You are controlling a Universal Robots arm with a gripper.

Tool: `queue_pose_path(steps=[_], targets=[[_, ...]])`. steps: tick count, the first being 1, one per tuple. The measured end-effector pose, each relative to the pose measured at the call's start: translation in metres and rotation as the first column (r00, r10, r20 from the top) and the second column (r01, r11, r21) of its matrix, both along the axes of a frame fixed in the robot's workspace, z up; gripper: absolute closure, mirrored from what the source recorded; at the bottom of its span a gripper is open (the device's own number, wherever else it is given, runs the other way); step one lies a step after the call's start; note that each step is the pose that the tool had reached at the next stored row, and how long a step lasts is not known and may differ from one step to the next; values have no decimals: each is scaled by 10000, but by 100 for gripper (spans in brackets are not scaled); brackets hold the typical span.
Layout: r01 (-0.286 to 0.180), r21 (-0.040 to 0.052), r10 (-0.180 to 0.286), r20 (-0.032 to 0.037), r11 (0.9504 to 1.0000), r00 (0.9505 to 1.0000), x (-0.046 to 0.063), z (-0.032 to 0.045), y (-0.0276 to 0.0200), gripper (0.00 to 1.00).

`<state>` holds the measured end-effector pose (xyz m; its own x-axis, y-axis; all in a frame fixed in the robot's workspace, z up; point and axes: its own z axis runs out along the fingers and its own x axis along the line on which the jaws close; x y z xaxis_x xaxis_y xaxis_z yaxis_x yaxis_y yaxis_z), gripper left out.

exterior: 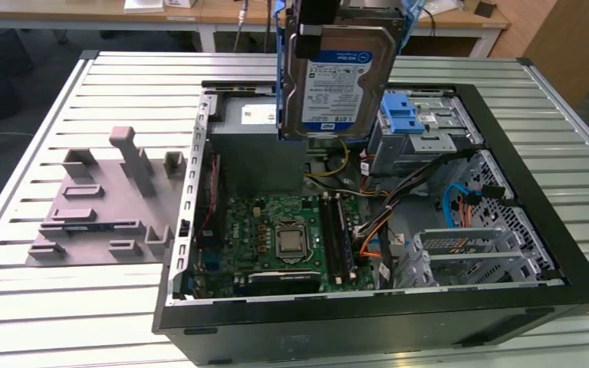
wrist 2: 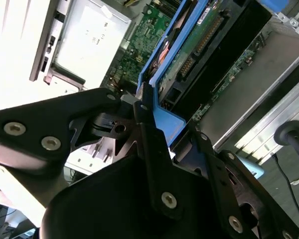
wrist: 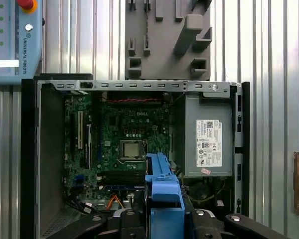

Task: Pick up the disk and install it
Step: 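Insert the disk into the insertion slot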

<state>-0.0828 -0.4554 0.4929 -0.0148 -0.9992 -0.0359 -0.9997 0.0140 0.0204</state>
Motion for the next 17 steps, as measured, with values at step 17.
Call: queue_pose_path(steps=[17], targets=[[-3, 4, 3, 1, 10000, 10000, 237, -63, -395, 64]])
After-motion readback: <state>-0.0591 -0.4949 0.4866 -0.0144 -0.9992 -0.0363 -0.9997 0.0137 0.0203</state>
